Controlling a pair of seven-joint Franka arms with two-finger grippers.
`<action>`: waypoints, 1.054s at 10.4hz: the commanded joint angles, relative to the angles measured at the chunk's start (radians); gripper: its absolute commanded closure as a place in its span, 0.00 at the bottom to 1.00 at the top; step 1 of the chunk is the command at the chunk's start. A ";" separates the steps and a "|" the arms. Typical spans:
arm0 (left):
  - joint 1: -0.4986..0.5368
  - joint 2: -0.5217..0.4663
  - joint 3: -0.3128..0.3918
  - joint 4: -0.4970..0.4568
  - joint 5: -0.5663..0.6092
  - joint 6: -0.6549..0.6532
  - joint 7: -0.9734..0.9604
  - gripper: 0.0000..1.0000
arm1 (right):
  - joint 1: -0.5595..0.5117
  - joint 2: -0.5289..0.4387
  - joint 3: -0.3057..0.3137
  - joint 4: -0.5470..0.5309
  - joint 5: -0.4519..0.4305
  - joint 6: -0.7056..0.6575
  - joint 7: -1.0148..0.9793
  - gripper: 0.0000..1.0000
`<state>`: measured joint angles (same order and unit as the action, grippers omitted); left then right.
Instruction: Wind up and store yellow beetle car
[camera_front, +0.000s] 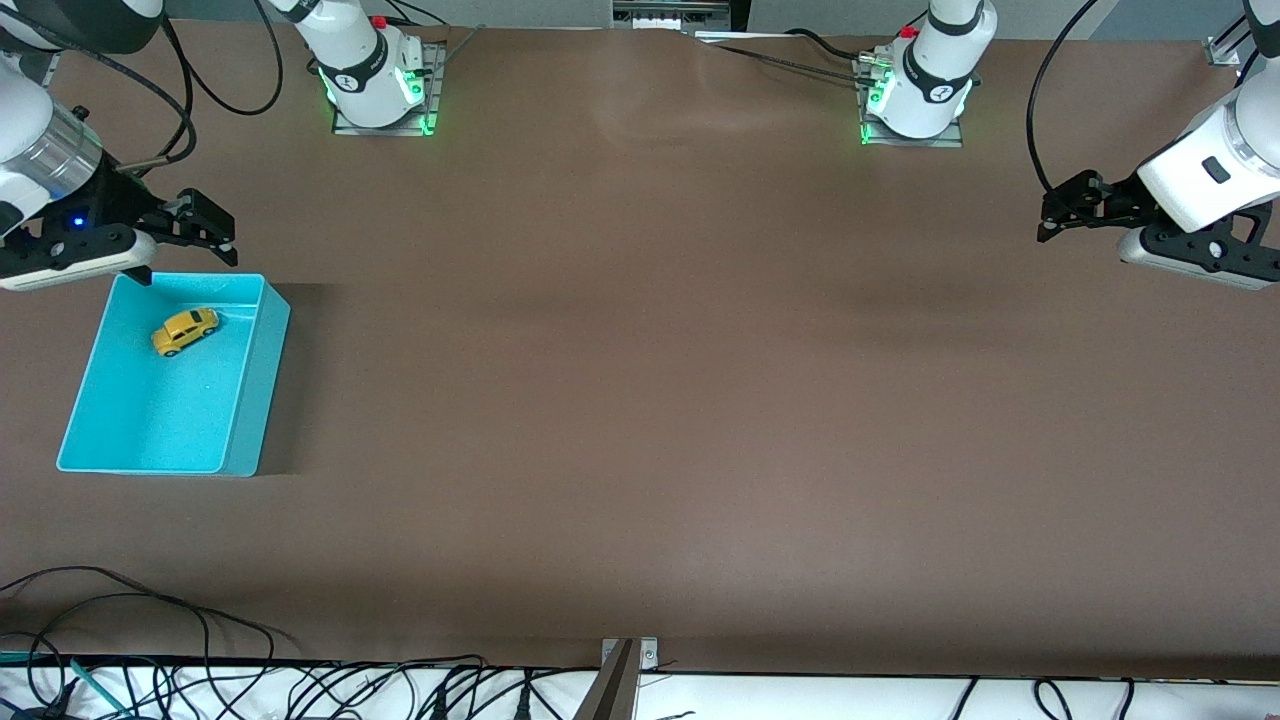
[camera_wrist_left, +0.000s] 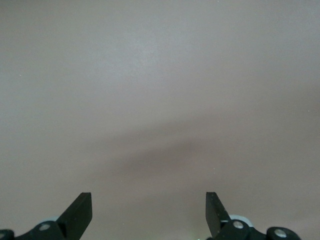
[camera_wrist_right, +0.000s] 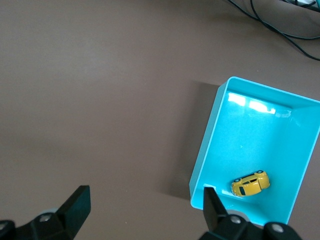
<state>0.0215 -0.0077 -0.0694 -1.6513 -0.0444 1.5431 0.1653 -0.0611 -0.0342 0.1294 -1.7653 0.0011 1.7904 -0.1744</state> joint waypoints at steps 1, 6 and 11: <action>0.005 0.003 -0.006 0.019 0.009 -0.020 -0.009 0.00 | 0.030 0.059 -0.017 0.121 -0.026 -0.101 0.064 0.00; 0.005 0.003 -0.006 0.019 0.009 -0.020 -0.009 0.00 | 0.027 0.042 -0.016 0.087 -0.021 -0.155 0.056 0.00; 0.005 0.003 -0.007 0.019 0.009 -0.020 -0.009 0.00 | 0.027 0.037 -0.014 0.096 -0.013 -0.163 0.052 0.00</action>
<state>0.0216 -0.0077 -0.0694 -1.6513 -0.0444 1.5430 0.1653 -0.0488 0.0063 0.1257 -1.6868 -0.0057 1.6476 -0.1332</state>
